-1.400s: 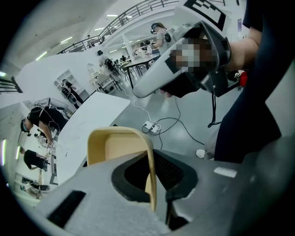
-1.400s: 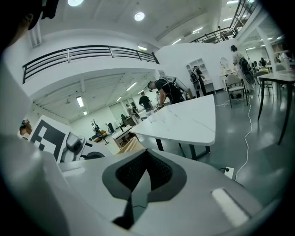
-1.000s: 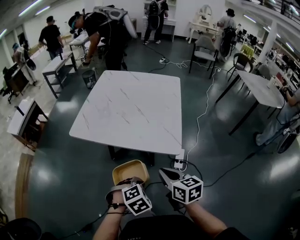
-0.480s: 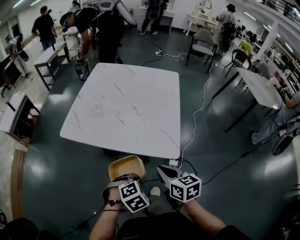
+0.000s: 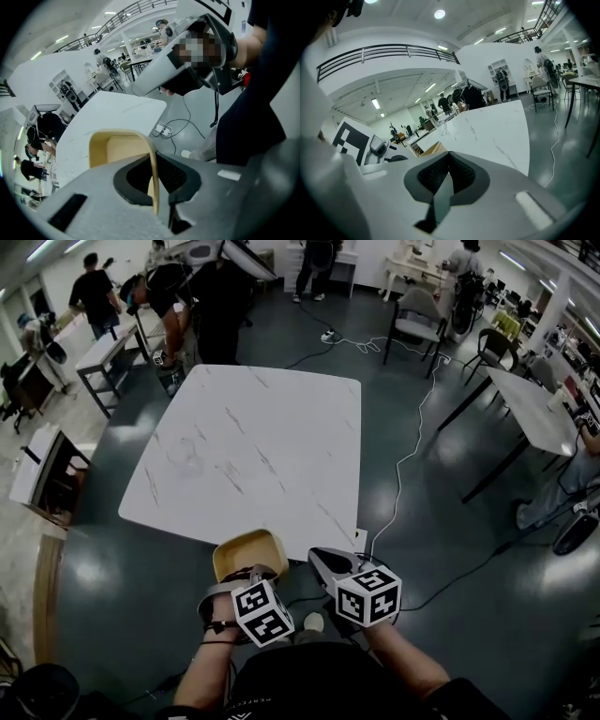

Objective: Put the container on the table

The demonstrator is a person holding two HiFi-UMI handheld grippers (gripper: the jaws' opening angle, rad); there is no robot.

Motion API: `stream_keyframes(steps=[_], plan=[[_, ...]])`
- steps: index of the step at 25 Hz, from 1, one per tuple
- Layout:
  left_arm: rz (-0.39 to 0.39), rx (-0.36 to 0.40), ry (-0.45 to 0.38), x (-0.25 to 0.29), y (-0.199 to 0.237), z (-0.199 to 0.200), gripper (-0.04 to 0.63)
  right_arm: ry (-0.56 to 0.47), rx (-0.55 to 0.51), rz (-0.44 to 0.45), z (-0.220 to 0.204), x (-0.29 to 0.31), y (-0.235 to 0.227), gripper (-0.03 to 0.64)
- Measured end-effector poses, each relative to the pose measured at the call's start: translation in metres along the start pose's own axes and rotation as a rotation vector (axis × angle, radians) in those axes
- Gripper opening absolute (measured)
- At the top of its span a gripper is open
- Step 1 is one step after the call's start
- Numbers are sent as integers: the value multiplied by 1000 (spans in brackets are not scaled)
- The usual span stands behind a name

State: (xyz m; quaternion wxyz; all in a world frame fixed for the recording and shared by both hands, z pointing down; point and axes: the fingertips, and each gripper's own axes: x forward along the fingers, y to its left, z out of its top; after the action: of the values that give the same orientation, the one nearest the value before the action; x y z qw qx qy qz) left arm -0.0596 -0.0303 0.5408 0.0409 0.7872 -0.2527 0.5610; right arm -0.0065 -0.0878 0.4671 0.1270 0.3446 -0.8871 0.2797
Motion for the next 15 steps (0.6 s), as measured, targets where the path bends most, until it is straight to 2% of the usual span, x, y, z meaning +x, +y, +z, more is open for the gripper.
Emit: stream_keyframes(steps=[8,15], plan=[[34,-20,40,15,11,19,15,4,-13,46,10,0,-28,2],[18,-40,50,22,13,26,15,17,-24,74,11,7,-36,2]])
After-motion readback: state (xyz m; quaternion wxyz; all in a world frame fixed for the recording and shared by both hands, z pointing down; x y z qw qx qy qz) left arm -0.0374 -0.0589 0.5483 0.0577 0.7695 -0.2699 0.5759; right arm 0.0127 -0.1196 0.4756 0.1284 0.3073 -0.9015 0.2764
